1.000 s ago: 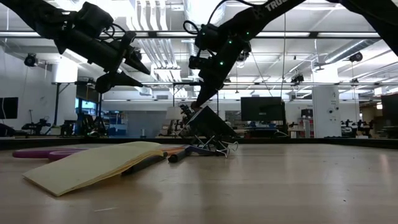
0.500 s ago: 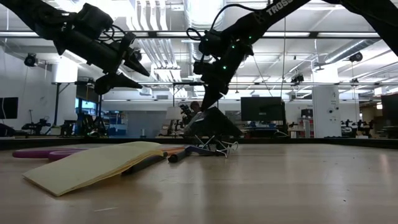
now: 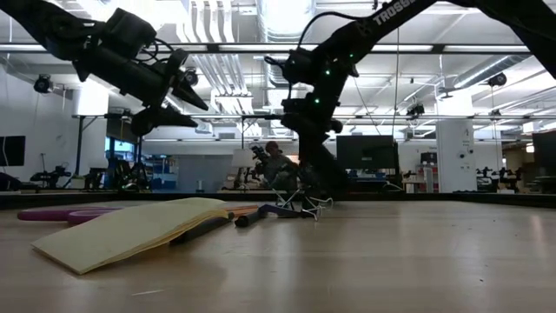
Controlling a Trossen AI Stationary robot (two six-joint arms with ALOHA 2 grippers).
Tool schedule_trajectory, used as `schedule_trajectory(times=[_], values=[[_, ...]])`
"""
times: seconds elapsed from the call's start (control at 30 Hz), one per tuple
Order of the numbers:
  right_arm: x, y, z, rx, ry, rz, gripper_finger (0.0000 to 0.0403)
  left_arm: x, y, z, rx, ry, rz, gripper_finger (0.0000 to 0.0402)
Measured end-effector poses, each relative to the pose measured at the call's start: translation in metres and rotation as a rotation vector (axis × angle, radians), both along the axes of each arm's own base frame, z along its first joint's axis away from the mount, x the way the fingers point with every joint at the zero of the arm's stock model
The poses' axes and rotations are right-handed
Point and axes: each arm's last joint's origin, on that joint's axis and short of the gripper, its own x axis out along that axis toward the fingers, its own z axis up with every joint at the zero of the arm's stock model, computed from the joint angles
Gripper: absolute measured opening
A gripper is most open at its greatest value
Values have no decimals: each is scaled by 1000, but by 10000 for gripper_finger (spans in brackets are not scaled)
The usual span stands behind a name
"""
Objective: Pick and place office supplies into organizer
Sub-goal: Prepare the black desk organizer on the table
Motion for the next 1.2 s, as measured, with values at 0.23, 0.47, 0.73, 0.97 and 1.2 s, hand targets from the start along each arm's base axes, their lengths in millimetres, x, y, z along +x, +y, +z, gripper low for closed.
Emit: schedule_trajectory(times=[0.23,0.47,0.73,0.97,1.2], values=[[-11,-1,2,-57,91,-111,28,-1,0,-4,-6,12,7,200],[-33,2,26,-106,152,-170,28,7,6,-19,-51,77,18,200],[-66,12,51,-15,26,-201,28,41,28,-42,-95,-60,-76,200],[-75,12,45,107,-114,-253,28,77,68,-75,-389,-177,-37,200],[-66,15,52,117,-202,-223,28,112,99,-94,-619,-253,-84,200]])
